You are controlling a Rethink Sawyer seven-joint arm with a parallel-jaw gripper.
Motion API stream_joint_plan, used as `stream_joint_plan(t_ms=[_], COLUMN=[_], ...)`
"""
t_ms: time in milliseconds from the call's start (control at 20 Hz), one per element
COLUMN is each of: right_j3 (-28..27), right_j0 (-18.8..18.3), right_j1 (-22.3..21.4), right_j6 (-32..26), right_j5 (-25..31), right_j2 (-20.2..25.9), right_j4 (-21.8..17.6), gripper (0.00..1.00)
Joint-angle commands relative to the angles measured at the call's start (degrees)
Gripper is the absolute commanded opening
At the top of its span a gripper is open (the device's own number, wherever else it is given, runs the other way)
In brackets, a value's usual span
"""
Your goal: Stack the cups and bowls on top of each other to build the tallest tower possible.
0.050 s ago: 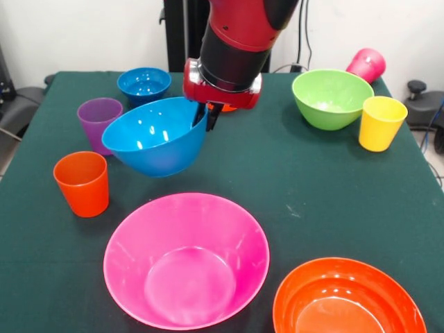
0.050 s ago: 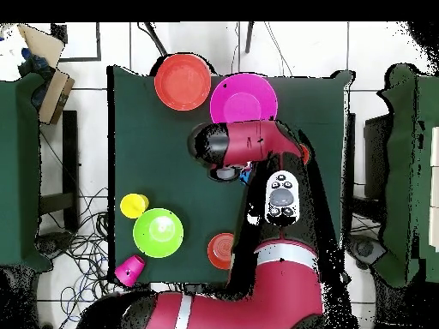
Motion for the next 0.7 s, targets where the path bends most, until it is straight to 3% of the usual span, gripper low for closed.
stream_joint_plan(t_ms=[50, 700], right_j3=[-2.9, -1.9], right_j0=[-1.3, -3.2], right_j1=[2.6, 1.6], right_j6=[-6.3, -5.8], right_j5=[5.2, 5.8], right_j2=[6.7, 8.3], right_j4=[0.3, 1.2], gripper=[0.00, 0.00])
